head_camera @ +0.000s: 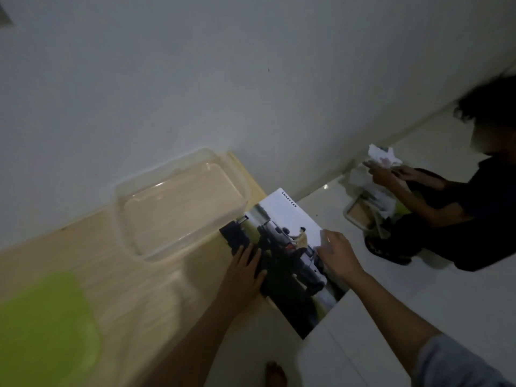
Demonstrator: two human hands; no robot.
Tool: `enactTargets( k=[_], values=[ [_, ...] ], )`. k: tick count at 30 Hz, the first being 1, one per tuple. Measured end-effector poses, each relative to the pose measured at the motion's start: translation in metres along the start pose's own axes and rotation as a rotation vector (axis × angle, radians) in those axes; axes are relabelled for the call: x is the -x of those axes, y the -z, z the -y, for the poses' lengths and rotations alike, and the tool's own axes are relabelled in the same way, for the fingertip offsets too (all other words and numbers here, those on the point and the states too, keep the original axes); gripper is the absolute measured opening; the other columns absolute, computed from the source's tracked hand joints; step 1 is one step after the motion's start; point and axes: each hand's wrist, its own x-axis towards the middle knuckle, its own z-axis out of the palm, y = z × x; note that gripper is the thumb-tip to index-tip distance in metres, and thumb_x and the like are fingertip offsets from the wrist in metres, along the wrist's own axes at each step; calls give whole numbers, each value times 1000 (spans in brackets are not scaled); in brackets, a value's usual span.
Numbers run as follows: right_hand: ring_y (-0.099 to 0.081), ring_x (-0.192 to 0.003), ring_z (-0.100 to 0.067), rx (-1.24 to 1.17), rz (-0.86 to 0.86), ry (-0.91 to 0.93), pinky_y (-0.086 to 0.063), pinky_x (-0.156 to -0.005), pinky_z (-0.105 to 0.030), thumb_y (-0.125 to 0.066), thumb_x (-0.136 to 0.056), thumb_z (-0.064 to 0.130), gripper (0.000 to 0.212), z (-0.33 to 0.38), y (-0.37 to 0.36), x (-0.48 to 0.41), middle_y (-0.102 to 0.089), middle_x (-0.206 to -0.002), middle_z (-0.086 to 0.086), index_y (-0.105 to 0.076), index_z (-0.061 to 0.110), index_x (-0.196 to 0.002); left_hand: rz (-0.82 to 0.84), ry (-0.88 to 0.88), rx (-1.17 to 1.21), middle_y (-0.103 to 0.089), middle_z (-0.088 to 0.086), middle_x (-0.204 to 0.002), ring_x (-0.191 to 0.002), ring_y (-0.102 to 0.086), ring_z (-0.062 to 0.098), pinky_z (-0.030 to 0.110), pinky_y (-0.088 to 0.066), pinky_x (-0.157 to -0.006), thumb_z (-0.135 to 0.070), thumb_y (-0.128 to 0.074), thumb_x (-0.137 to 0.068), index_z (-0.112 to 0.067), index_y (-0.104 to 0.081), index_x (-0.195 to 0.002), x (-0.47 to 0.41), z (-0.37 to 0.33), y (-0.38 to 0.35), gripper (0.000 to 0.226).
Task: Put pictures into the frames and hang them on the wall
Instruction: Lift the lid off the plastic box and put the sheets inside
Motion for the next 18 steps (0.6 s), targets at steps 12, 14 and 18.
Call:
enactTargets(
  k=[12, 14, 18],
  values=[
    [-48, -90, -15, -111, -68, 41, -37, -78, -24, -48, -92, 10, 28, 1, -12, -19, -53, -115, -12, -52, 13, -119, -223, 127, 72, -49, 8, -117, -105, -45, 21, 25, -37, -85, -31, -46, -94, -10, -52, -117, -2, 9, 14, 32],
    [-48, -89, -15, -170, -101, 79, -36, -77, -23, -45, -91, 6, 25, -3, -10, -17, -57, -112, -12, -55, 11, -114, -246, 141, 71, -49, 10, -122, -112, -44, 23, 27, -38, -89, -31, -49, -93, -8, -52, -118, -10, 10, 16, 34],
    [-54, -90, -19, -323, -107, 91, -39, -78, -25, -42, -91, 2, 26, -8, -7, -11, -61, -105, -6, -58, 11, -109, -265, 145, 50, -38, 14, -139, -128, -35, 29, 36, -34, -102, -29, -50, -92, -8, -39, -136, -23, 7, 26, 50]
  ],
)
